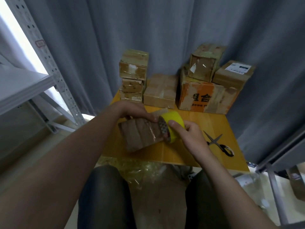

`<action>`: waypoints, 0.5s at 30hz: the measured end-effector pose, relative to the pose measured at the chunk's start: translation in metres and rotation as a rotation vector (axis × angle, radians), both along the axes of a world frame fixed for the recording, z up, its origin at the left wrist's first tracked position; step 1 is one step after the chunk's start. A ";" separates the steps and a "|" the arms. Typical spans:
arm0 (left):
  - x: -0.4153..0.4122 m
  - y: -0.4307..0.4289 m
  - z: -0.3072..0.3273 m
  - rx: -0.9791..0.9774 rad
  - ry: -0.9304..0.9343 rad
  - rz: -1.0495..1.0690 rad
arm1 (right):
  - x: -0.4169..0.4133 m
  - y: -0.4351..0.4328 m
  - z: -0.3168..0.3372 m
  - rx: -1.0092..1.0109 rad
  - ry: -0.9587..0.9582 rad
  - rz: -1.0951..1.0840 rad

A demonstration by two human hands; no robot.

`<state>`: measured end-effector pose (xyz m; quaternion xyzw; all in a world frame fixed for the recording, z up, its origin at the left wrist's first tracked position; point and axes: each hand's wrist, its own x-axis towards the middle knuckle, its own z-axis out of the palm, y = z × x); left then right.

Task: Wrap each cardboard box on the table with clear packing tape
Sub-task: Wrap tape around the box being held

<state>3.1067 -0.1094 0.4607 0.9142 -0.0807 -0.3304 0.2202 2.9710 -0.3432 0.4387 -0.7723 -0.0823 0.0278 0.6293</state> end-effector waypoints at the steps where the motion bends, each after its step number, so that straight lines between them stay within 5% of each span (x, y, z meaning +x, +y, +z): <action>1: -0.001 0.001 0.000 0.017 -0.007 0.001 | 0.002 0.003 0.001 0.040 -0.016 0.013; 6: -0.010 -0.005 0.021 0.176 -0.529 -0.053 | 0.031 0.015 -0.016 0.086 -0.086 -0.002; 10: -0.035 -0.014 0.011 0.055 -0.314 -0.165 | 0.047 0.025 -0.024 0.063 -0.139 -0.048; 15: -0.056 -0.027 -0.020 0.125 -0.610 0.018 | 0.057 0.034 -0.018 -0.017 -0.135 -0.073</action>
